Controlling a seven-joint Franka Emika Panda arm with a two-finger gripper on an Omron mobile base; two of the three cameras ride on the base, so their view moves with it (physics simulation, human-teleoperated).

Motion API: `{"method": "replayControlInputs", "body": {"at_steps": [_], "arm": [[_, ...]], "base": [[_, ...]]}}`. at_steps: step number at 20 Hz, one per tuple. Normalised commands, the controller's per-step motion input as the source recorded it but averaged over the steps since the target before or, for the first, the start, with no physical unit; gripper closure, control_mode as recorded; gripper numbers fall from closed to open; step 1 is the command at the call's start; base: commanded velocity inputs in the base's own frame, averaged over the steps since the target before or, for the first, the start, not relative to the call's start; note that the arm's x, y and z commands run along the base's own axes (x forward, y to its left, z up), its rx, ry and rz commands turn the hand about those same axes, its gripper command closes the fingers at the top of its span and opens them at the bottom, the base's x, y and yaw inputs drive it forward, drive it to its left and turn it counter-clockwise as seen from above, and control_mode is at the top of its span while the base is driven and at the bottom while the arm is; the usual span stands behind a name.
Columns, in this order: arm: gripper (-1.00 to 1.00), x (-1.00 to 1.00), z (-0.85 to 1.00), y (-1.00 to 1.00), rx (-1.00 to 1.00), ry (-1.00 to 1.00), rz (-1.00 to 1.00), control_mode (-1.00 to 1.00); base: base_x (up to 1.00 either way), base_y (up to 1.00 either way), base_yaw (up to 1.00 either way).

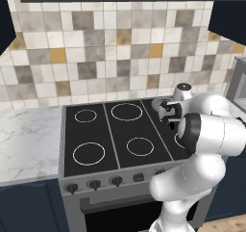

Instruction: Pick up the pan with the steak in it and place it on the dining table. Then place the steak on the plate.

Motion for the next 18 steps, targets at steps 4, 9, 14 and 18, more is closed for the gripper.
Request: {"method": "replayControlInputs", "body": {"at_steps": [4, 9, 14, 18], "arm": [[-1.00, 0.22, -0.10, -0.03, 0.00, -0.01, 0.00, -1.00], [-1.00, 0.48, -0.34, -0.07, 0.00, 0.00, 0.00, -1.00], [-1.00, 0.46, -0.33, -0.12, 0.02, -0.02, 0.00, -1.00], [-1.00, 0.42, -0.35, -0.11, 0.02, -0.03, 0.00, -1.00]], "base": [[0.00, 0.00, 0.00], [0.00, 0.00, 0.00], [0.00, 0.00, 0.00], [0.00, 0.00, 0.00]]}}
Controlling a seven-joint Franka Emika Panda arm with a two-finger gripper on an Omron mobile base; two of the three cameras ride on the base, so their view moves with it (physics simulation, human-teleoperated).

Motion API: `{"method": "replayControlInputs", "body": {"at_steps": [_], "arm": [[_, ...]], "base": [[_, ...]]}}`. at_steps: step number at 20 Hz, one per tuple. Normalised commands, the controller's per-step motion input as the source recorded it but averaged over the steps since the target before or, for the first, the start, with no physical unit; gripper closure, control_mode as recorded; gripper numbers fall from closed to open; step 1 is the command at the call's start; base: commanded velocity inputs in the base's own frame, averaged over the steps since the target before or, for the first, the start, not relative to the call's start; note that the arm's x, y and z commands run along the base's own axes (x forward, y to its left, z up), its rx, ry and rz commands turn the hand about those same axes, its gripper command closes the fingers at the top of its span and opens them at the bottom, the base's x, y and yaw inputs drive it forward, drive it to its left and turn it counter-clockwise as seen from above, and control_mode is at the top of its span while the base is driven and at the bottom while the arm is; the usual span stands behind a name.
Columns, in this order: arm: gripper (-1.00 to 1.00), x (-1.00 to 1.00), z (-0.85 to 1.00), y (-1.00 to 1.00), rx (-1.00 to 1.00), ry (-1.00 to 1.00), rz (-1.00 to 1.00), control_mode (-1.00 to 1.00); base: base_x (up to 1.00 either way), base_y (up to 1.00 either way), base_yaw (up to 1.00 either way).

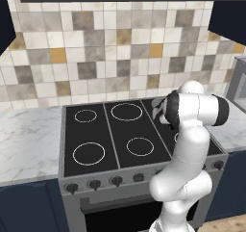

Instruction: Pick up the pan with the steak in it and place it on the dining table. Then place the steak on the plate.

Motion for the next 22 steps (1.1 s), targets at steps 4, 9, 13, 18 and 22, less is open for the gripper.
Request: {"method": "replayControlInputs", "body": {"at_steps": [4, 9, 13, 18, 22], "arm": [[-1.00, 0.21, -0.37, -0.09, 0.01, -0.03, -0.01, -1.00], [1.00, 0.01, 0.01, 0.00, 0.00, -0.01, -0.01, -1.00], [1.00, 0.00, 0.47, 0.11, 0.03, -0.10, -0.08, -1.00], [1.00, -0.11, 0.75, 0.22, 0.02, -0.19, -0.08, -1.00], [1.00, -0.34, 0.77, 0.34, 0.00, -0.18, -0.01, -1.00]], "base": [[0.00, 0.00, 0.00], [0.00, 0.00, 0.00], [0.00, 0.00, 0.00], [0.00, 0.00, 0.00], [0.00, 0.00, 0.00]]}}
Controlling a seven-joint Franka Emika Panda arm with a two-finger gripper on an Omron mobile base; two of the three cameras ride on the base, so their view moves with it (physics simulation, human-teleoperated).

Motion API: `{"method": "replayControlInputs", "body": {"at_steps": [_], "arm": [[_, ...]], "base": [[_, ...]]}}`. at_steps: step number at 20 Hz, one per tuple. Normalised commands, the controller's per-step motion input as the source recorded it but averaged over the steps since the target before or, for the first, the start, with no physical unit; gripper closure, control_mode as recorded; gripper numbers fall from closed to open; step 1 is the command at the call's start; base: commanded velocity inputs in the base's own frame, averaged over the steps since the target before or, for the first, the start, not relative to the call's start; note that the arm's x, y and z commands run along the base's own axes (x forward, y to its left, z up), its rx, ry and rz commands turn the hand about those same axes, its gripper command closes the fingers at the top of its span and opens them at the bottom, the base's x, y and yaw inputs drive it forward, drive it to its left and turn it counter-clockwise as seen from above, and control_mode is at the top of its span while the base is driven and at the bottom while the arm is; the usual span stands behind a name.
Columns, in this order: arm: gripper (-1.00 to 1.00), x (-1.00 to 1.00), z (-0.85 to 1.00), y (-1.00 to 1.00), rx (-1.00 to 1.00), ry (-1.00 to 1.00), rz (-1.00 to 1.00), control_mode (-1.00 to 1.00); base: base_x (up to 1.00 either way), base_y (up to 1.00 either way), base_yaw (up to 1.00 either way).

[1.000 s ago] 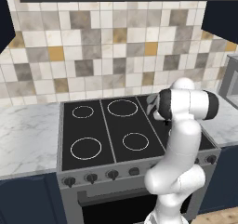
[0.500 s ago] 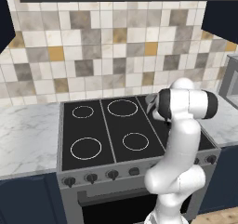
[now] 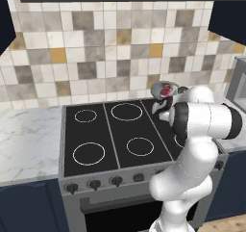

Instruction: Pick up the pan with the steak in it and place it on the dining table. Then place the steak on the plate.

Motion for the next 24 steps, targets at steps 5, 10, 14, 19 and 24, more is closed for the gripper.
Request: {"method": "replayControlInputs", "body": {"at_steps": [5, 10, 14, 19, 24], "arm": [[1.00, -0.60, 0.87, 0.18, 0.00, -0.04, 0.03, -1.00], [1.00, -0.62, 0.98, 0.08, 0.00, 0.02, 0.07, -1.00], [1.00, -0.84, 0.79, 0.00, 0.00, 0.03, 0.10, -1.00], [1.00, -0.99, 0.45, 0.01, -0.05, 0.01, 0.13, -1.00], [1.00, -0.96, 0.36, 0.07, -0.09, 0.04, 0.14, -1.00]], "base": [[0.00, 0.00, 0.00], [0.00, 0.00, 0.00], [0.00, 0.00, 0.00], [0.00, 0.00, 0.00], [0.00, 0.00, 0.00]]}}
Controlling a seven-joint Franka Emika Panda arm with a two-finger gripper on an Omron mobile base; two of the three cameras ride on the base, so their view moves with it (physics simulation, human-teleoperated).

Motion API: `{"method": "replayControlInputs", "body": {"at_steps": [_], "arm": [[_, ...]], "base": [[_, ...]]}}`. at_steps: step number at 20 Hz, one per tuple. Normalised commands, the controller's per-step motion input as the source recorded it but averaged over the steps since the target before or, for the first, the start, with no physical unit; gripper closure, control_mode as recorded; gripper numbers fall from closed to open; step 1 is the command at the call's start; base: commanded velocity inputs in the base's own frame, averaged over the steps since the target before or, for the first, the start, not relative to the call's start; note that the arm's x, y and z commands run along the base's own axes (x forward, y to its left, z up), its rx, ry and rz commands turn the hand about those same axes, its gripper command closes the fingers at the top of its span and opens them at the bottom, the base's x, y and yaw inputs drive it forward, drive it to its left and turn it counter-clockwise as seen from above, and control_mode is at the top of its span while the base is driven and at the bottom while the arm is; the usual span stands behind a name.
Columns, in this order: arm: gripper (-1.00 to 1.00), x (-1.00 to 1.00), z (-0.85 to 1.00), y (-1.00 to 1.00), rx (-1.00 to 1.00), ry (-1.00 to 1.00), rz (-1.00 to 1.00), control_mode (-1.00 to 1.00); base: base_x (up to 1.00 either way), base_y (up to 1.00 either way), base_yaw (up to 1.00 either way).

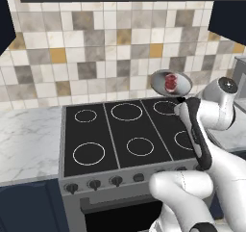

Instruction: Pick up the pan with the steak in it and place it on the dining table. Then place the steak on the plate.

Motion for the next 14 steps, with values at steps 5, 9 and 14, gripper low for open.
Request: {"method": "replayControlInputs", "body": {"at_steps": [5, 9, 14], "arm": [[1.00, -0.83, 0.37, 0.17, -0.11, 0.10, 0.17, -1.00], [1.00, -0.78, 0.34, 0.14, -0.09, 0.10, 0.19, -1.00], [1.00, -0.72, 0.19, 0.02, -0.03, 0.03, 0.24, -1.00]], "base": [[0.00, 0.00, 0.00], [0.00, 0.00, 0.00], [0.00, 0.00, 0.00]]}}
